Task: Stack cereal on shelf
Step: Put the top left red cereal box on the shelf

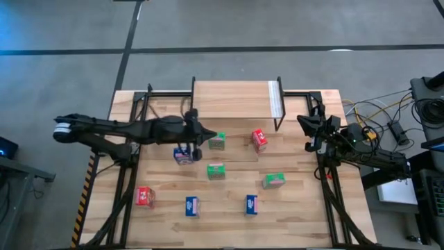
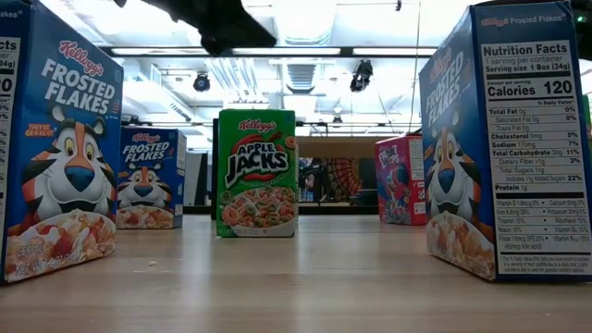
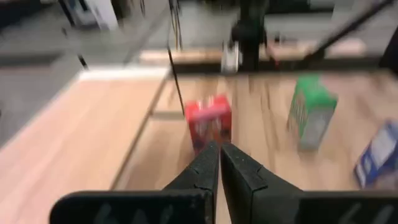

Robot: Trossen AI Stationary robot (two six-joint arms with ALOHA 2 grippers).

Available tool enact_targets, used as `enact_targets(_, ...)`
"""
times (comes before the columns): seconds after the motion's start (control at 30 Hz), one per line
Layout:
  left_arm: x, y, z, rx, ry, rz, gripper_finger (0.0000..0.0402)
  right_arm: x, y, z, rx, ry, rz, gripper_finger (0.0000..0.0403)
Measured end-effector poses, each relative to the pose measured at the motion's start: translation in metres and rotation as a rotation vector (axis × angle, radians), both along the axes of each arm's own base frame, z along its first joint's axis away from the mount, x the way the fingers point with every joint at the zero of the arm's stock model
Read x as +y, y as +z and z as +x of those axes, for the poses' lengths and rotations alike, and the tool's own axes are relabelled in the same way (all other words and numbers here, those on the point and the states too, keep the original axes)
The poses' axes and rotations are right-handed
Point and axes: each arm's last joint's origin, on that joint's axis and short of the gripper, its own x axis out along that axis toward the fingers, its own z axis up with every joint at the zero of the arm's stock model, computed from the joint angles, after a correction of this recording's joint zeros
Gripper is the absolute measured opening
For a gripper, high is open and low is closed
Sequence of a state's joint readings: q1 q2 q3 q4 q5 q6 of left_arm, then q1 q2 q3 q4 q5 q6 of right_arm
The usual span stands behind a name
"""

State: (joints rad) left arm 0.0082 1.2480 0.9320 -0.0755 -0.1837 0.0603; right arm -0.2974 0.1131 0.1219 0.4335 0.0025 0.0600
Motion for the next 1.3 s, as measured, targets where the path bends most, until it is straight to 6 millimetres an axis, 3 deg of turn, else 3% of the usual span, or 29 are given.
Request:
enact_targets(0.2, 0.001, 0.003, 0.003, 0.31, 0.02, 0.01, 0.0, 0.0, 0.0, 0.0, 0.0, -0.001, -0.001, 0.0018)
enact_targets(0.53, 0.002, 0.019, -0.02, 0.817, 0.112, -0.009, 0.0, 0.0, 0.001, 0.0, -0.003, -0.004, -0.009, 0.0018)
enact_targets(0.83, 0.003, 0.027, -0.022, 0.83, 0.128, -0.015, 0.0, 0.0, 0.001, -0.001, -0.011, -0.004, -0.012, 0.0018)
enact_targets(1.07, 0.017, 0.021, -0.059, 1.19, 0.281, 0.062, 0.0002, 0.0, 0.001, -0.001, -0.011, -0.004, -0.012, 0.0018)
enact_targets(1.3, 0.038, 0.011, -0.079, 1.21, 0.322, -0.02, 0.0068, 0.0, 0.002, -0.001, -0.018, -0.005, -0.017, 0.0018)
